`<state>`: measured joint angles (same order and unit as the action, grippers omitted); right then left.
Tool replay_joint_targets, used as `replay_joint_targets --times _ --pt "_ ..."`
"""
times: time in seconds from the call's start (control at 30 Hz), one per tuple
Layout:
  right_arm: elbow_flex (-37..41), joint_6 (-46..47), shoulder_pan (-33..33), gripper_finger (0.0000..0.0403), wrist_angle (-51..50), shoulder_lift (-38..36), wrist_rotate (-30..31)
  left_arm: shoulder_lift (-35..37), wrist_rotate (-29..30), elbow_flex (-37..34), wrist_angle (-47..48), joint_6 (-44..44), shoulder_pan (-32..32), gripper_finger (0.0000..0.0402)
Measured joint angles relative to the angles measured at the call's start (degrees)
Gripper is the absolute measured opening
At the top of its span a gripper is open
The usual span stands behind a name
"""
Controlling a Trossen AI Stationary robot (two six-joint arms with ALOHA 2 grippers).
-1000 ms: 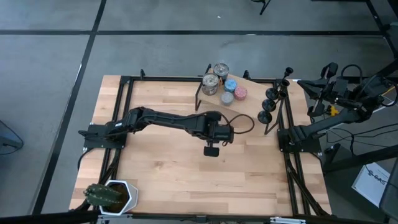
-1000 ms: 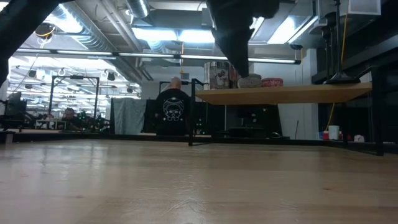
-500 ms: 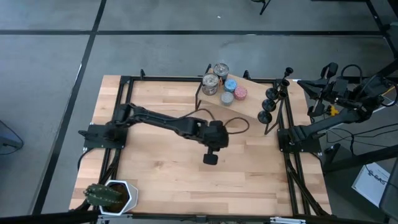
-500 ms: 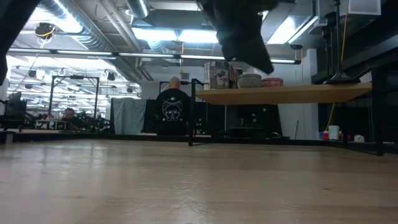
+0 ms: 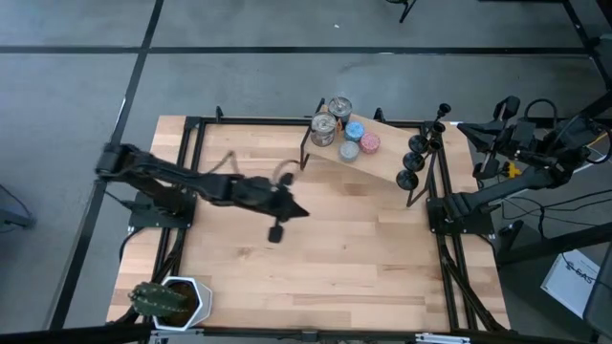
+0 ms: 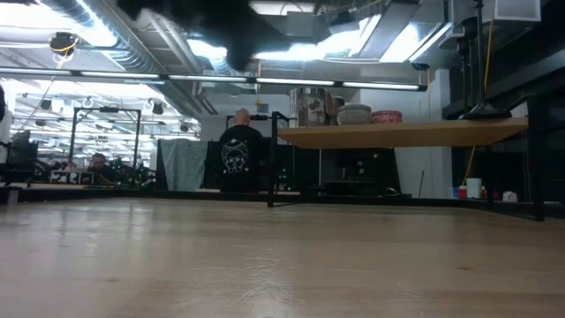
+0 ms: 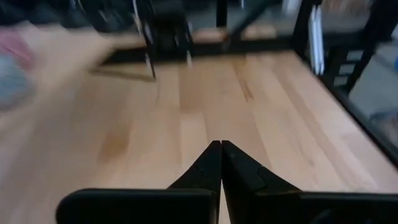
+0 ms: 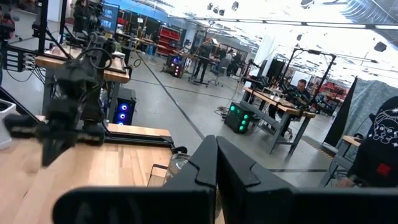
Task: Pick & Place candle stick holders
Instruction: Return to Home Position
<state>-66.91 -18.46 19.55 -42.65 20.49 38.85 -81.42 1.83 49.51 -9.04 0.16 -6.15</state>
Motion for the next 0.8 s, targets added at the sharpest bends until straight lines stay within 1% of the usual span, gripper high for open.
replay_joint_targets --times 0.2,0.37,0.57,0.73,0.8 --pt "0.02 -0.01 -0.02 0.0005 -0.02 0.0 0.0 15.19 0.09 -14.98 -10.61 -0.35 1.18 0.0004" --pt "0.02 -0.02 -0.02 0.0005 0.02 0.0 0.0 25.48 0.18 -24.48 -15.33 -0.51 2.29 0.0003" --pt "0.01 0.0 -0.01 0.0005 0.0 0.0 0.0 33.85 0.18 -35.3 -25.64 -1.56 3.31 0.0004" --pt "0.01 -0.01 -0.01 0.0005 0.0 0.0 0.0 37.92 0.2 -43.16 -33.58 -2.0 3.32 0.0003" --pt "0.0 -0.02 -0.02 0.0005 0.02 0.02 0.0 39.24 0.73 -45.47 -34.8 -2.37 3.32 0.0002"
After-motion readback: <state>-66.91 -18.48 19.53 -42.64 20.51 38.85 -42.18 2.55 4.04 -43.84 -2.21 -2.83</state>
